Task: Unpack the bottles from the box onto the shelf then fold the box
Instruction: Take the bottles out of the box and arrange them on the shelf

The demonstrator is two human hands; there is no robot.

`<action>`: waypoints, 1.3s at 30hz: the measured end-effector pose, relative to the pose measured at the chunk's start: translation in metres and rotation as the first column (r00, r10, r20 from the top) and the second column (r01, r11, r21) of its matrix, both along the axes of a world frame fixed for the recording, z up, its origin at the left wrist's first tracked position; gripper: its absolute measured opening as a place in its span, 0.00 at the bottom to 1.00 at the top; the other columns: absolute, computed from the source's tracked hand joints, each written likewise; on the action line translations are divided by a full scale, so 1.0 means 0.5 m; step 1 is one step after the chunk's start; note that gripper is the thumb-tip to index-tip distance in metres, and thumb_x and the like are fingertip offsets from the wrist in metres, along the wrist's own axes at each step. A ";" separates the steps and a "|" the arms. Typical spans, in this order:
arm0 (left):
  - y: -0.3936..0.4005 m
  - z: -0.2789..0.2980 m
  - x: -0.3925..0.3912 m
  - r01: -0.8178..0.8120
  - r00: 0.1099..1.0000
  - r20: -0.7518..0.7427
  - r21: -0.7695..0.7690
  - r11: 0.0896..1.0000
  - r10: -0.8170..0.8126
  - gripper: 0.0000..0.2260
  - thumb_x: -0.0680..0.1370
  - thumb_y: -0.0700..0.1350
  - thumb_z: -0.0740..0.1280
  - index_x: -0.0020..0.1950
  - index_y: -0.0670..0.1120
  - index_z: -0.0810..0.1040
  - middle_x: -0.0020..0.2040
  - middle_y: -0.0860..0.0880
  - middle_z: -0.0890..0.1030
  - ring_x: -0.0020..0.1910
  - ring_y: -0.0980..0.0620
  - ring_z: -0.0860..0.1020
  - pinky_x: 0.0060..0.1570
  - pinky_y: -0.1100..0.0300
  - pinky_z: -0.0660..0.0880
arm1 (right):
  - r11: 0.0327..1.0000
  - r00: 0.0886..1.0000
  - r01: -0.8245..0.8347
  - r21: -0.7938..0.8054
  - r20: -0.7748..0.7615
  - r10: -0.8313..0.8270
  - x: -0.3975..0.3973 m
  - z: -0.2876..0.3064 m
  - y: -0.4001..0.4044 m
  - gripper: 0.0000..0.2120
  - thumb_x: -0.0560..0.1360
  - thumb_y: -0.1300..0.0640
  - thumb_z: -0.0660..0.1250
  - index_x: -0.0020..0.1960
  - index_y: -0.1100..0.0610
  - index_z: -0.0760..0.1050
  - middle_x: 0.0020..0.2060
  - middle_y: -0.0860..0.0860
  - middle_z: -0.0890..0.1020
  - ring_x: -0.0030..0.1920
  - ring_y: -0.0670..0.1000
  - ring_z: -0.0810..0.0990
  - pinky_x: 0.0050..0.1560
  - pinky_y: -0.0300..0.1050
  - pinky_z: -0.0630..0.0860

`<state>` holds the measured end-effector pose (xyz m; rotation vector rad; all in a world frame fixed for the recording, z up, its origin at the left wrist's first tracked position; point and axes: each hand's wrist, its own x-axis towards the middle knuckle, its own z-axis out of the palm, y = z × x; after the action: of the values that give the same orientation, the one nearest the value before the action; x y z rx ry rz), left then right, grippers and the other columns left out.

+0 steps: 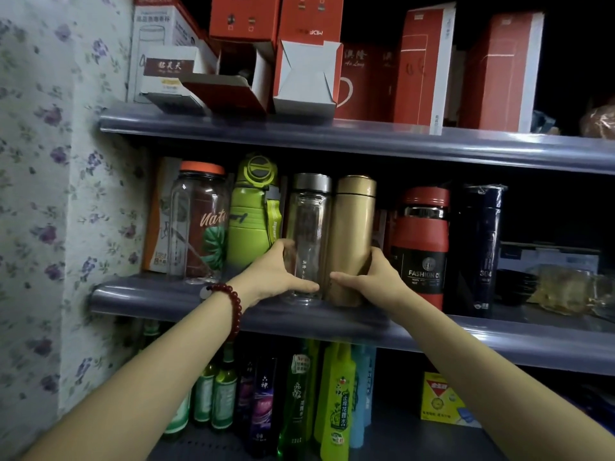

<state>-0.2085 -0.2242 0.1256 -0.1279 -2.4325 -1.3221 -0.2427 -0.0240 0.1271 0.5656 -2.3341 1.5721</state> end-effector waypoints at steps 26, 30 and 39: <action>0.002 -0.001 0.005 0.043 0.998 0.051 0.087 0.995 -0.048 0.52 0.52 0.60 0.79 0.72 0.54 0.60 0.64 0.49 0.76 0.63 0.50 0.75 0.65 0.49 0.72 | 0.998 0.998 0.050 -0.028 -0.044 -0.051 0.010 -0.005 -0.013 0.39 0.62 0.42 0.78 0.65 0.56 0.67 0.56 0.50 0.78 0.55 0.51 0.78 0.50 0.44 0.77; 0.003 0.004 0.003 0.027 0.998 0.057 0.093 0.995 -0.032 0.47 0.59 0.53 0.80 0.72 0.52 0.59 0.64 0.47 0.74 0.63 0.49 0.74 0.65 0.49 0.72 | 0.995 0.998 -0.055 -0.083 0.001 0.056 0.002 -0.006 0.000 0.41 0.60 0.45 0.79 0.67 0.55 0.65 0.58 0.51 0.78 0.56 0.51 0.79 0.58 0.52 0.78; -0.006 0.012 -0.012 0.119 0.984 0.111 0.148 0.982 -0.136 0.39 0.68 0.39 0.76 0.73 0.47 0.59 0.57 0.48 0.77 0.62 0.47 0.74 0.66 0.50 0.71 | 0.989 0.994 -0.099 -0.106 0.041 0.104 0.007 -0.005 -0.004 0.35 0.67 0.52 0.77 0.68 0.55 0.63 0.58 0.50 0.78 0.57 0.52 0.79 0.59 0.53 0.77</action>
<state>-0.2147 -0.2271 0.1314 -0.1743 -2.4549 -1.5969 -0.2391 -0.0258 0.1243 0.6390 -2.2733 1.7587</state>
